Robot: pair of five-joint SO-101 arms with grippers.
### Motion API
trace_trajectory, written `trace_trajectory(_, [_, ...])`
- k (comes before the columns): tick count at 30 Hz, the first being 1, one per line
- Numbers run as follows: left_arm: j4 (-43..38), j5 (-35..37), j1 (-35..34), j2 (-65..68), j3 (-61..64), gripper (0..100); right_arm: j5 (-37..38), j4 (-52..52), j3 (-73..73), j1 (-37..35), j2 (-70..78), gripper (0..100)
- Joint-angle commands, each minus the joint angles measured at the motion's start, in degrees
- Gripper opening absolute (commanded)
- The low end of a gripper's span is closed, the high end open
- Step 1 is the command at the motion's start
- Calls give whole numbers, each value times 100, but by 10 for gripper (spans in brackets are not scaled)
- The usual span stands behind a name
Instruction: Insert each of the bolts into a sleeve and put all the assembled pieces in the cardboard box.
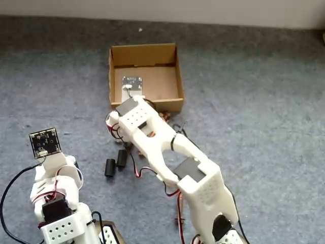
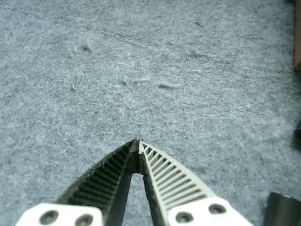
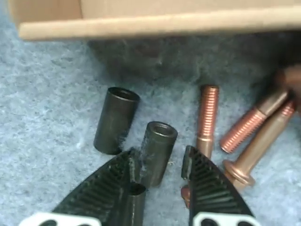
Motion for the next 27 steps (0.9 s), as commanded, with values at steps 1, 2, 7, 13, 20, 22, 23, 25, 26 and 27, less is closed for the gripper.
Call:
trace_trajectory(1, [-123, -26, -84, -57, 110, 11, -18, 215, -198, 66, 136, 156])
trace_trajectory(2, [-123, -26, -84, -57, 110, 11, -18, 347, -338, 66, 110, 155])
trace_trajectory(7, [-114, -26, -92, -57, 110, 11, 264, 453, -690, 66, 48, 53])
trace_trajectory(13, [-114, -26, -84, -57, 110, 11, 668, 479, -690, 57, 92, 4])
trace_trajectory(20, [-132, -26, -84, -57, 110, 11, 686, 1103, -699, 48, -593, 4])
trace_trajectory(22, [-211, -26, -84, -57, 110, 11, 686, 1235, -664, 75, -963, 4])
trace_trajectory(23, [-211, -26, -84, -57, 110, 11, 695, 1349, -611, 84, -1156, 4])
trace_trajectory(25, [-202, -26, -84, -57, 110, 11, 826, 1525, -488, 171, -1560, 4])
trace_trajectory(26, [-202, -26, -84, -57, 110, 11, 905, 1578, -426, 207, -1789, 4])
trace_trajectory(27, [-202, -26, -84, -57, 110, 11, 958, 1613, -365, 277, -2026, 4])
